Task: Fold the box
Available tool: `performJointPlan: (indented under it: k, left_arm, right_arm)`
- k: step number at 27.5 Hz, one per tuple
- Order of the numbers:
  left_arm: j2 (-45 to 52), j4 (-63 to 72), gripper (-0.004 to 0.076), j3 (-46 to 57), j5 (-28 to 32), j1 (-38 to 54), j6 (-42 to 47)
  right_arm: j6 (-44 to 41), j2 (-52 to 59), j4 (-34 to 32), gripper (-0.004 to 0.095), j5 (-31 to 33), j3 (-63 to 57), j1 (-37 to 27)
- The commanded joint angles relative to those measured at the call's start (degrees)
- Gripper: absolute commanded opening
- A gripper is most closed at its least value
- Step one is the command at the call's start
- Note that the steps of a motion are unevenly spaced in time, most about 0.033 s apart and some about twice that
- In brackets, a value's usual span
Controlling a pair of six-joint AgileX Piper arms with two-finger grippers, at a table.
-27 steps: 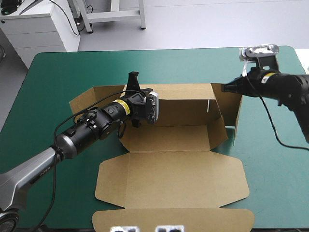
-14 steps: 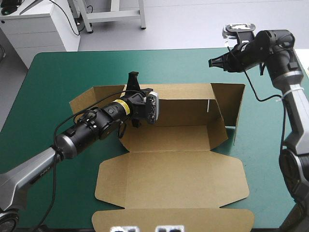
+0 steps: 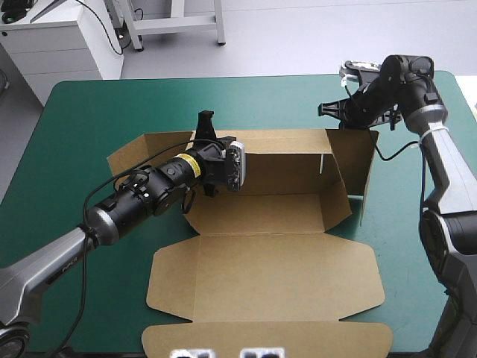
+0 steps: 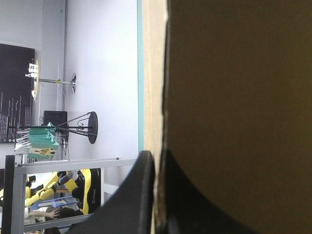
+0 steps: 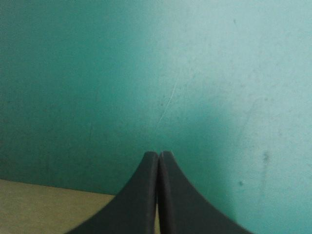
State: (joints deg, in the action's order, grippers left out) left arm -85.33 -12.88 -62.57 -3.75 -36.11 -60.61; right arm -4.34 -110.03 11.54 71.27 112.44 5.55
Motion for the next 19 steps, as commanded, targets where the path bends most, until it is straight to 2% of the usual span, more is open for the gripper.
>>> performJointPlan:
  k: [1, 14, 17, 19]
  left_arm:
    - [1.9, 0.7, -0.0008, -1.2, 2.0, -0.1, 1.0]
    - [1.9, 1.0, -0.0008, -1.2, 1.6, -0.1, 1.1]
    - [1.9, 1.0, -0.0008, -1.2, 1.4, -0.1, 2.5]
    - [1.9, 1.0, -0.0008, -1.2, 1.6, -0.1, 3.6]
  right_arm:
    - [1.7, 5.8, 2.4, -0.0020, 0.5, -2.8, -0.4]
    - [7.7, 15.9, 7.5, -0.0020, -0.1, -15.0, -1.1]
    - [10.9, 21.1, 8.9, -0.0020, -6.1, -22.6, -1.1]
    - [15.7, 24.2, 12.1, -0.0020, -11.3, -27.7, -1.1]
